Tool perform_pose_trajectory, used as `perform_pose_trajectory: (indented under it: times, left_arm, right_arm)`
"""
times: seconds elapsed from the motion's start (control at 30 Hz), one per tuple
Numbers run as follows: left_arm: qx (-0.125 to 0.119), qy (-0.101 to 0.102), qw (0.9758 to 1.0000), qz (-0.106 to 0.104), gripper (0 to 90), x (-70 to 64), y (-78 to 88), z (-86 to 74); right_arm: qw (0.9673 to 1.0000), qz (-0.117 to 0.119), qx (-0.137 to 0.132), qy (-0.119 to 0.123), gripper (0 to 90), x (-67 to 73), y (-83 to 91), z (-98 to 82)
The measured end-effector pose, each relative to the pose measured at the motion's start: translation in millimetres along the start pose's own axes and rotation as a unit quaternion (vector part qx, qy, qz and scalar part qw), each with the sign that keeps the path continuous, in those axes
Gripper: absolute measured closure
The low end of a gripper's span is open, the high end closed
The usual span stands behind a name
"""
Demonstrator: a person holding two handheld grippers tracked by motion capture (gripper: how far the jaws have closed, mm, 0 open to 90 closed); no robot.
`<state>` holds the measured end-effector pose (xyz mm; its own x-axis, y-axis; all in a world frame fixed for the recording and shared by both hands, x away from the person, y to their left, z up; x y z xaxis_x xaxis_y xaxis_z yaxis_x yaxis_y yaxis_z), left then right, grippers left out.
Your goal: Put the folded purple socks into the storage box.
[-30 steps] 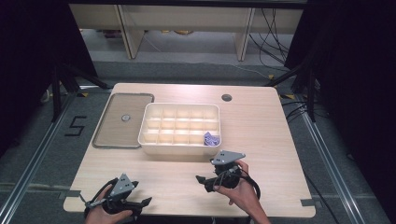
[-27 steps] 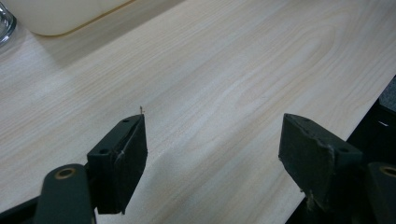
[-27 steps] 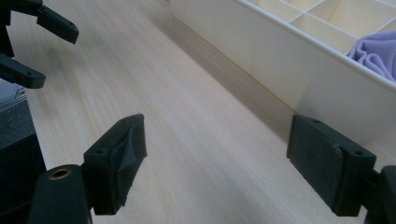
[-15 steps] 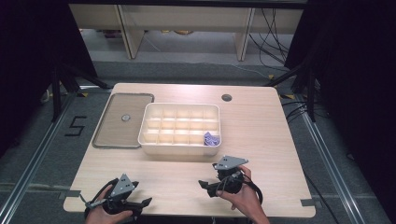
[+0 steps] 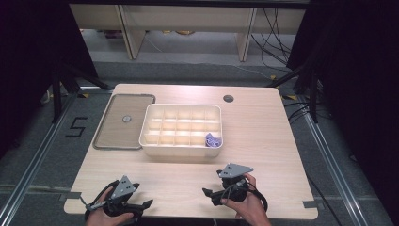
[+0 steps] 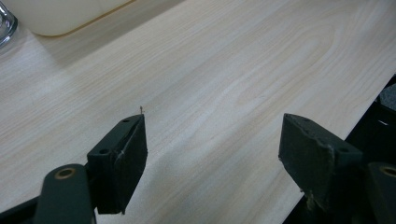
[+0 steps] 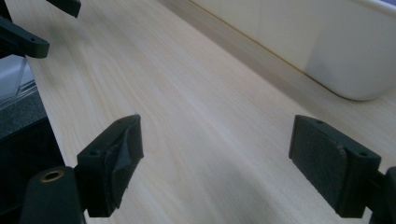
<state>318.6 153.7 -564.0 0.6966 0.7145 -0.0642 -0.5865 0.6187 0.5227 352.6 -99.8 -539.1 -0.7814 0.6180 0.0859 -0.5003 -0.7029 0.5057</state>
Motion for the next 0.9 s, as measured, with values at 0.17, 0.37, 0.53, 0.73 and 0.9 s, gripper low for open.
perform_pose_trajectory:
  times: [0.17, 0.37, 0.53, 0.73, 0.9]
  left_arm:
    - [0.006, -0.013, 0.9999, 0.001, 23.2, 1.9, 1.7, -0.3]
    - [0.004, -0.012, 0.9999, 0.002, 23.2, 1.4, 1.5, -0.5]
    - [0.005, -0.01, 0.9999, 0.003, 23.2, 1.3, 2.1, -0.6]
    - [0.013, -0.026, 0.9996, -0.003, 23.2, 2.5, 2.9, -1.2]
    - [0.005, -0.014, 0.9999, 0.003, 23.1, 1.6, 1.3, -0.1]
  right_arm:
    - [1.0, -0.005, 0.003, 0.0, 16.6, 1.9, 2.1, -5.4]
    - [0.9999, -0.007, 0.01, -0.003, 16.4, 5.9, 5.5, -11.5]
    - [0.9998, -0.005, 0.017, -0.003, 16.4, 8.3, 7.0, -18.1]
    - [0.9998, -0.004, 0.019, -0.006, 16.5, 11.9, 9.6, -23.4]
    - [0.9997, 0.001, 0.023, -0.007, 16.5, 14.6, 11.0, -27.1]
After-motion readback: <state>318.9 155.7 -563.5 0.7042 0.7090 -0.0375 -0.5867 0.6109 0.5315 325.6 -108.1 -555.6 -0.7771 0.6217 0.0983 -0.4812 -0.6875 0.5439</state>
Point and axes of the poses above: each handheld gripper's, and its own axes: y roughly backward along the jaws, z roughly out of its top, x roughly to its left, the point moved 9 cm from there along -y, roughly forward along the jaws, and after that the axes turned 10 degrees about -x, right-handed, at the moved point
